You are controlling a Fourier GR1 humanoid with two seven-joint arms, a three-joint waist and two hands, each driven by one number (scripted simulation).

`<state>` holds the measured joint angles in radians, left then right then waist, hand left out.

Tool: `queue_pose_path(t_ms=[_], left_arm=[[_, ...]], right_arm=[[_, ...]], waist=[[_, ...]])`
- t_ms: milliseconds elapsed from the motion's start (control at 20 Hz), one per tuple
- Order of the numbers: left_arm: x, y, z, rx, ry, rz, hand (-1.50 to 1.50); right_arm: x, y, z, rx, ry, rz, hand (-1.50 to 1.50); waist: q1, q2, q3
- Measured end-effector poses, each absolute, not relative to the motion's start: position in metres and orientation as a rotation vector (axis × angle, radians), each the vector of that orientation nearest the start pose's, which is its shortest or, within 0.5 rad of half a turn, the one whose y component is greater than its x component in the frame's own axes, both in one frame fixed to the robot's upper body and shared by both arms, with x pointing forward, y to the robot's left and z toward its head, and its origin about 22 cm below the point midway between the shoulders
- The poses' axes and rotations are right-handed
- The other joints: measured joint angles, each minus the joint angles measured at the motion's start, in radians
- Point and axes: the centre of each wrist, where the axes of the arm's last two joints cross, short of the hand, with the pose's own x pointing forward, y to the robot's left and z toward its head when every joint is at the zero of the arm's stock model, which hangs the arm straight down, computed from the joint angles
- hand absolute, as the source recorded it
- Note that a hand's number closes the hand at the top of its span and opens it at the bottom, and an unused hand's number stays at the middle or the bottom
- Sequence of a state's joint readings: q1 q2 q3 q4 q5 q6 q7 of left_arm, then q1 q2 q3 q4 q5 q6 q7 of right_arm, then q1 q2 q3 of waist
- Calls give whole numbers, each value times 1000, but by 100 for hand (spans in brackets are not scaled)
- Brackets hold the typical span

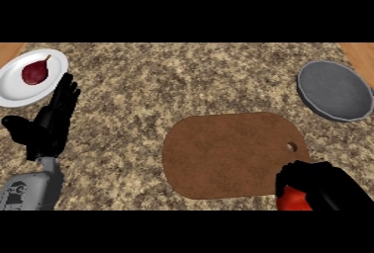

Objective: Pick the tomato from the cutting board and place it in the pan

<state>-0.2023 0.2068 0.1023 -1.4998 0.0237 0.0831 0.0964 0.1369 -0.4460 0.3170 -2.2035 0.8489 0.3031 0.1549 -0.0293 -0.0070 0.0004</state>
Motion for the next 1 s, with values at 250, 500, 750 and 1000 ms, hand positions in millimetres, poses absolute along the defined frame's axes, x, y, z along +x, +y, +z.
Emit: queue_pose_path(t_ms=[250,500,750,1000], left_arm=[[294,281,54,217,-1609,-39,0],[292,281,50,207,-1612,-46,0],[297,277,52,202,-1613,-50,0],[294,272,51,189,-1622,-58,0]], right_arm=[[165,-247,151,-781,-1674,1113,150],[187,-276,163,-733,-1725,890,150],[229,-320,167,-689,-1732,722,150],[277,-366,156,-780,-1701,670,150]], waist=[[13,4,0],[26,7,0],[35,10,0],[50,13,0]])
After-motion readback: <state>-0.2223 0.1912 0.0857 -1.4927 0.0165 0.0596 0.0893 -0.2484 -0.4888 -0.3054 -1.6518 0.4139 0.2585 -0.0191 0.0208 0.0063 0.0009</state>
